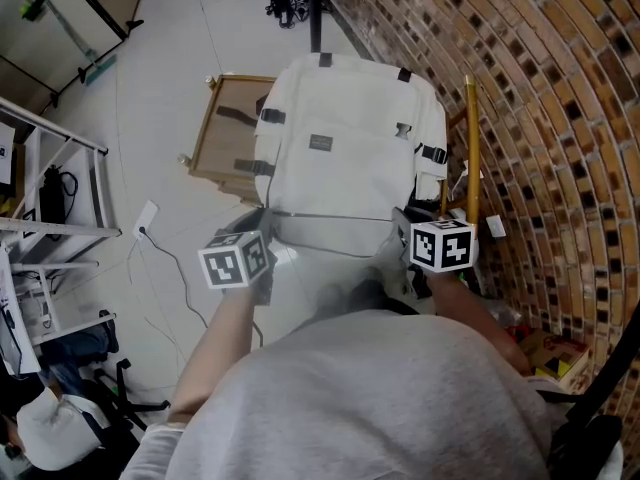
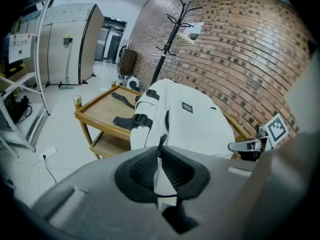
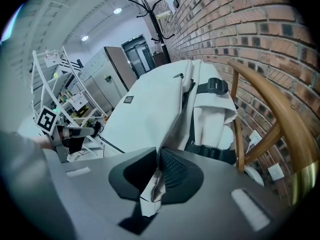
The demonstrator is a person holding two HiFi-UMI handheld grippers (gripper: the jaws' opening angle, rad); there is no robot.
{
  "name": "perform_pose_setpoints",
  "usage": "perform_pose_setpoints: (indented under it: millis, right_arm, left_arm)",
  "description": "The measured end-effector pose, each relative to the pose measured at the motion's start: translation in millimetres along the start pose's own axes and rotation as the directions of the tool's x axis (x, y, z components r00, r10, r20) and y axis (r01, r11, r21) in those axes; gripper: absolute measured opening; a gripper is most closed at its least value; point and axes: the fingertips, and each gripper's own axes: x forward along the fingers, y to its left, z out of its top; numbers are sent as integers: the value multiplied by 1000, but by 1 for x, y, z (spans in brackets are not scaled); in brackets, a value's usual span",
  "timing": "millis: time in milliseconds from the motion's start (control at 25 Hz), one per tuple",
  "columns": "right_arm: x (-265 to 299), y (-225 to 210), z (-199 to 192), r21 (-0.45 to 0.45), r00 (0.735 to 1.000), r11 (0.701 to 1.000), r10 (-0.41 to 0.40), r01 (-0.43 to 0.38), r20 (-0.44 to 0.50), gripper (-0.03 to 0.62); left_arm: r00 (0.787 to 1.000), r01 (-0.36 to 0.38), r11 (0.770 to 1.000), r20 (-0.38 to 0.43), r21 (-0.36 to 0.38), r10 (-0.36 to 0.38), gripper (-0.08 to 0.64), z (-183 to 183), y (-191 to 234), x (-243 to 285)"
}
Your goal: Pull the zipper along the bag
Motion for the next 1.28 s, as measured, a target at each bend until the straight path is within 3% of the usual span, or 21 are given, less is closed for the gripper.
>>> perform_pose_setpoints:
  millis: [720, 920, 1040, 1200, 1280]
  right_arm:
    - [1, -3, 1, -10, 998, 998, -60, 60, -10, 21]
    - [-5, -1, 0, 10, 999, 999, -42, 42, -15, 111]
    - [-22, -1, 4, 30, 998, 998, -56, 55, 28, 170]
    - [-46, -1, -6, 72, 997, 997, -44, 39, 68, 175]
    - [-57, 1, -18, 88, 997, 996, -23, 16, 74, 175]
  left_arm:
    - [998, 60, 998, 8, -36, -60, 27, 4, 8, -4]
    - [995, 96, 995, -33, -35, -97, 30, 2, 4, 3]
    - [994, 104, 993, -19, -51, -105, 82, 4, 7, 2]
    - [991, 128, 990, 39, -64, -126, 117, 15, 10, -8]
    - [983, 179, 981, 48, -72, -176, 115, 12, -2, -14]
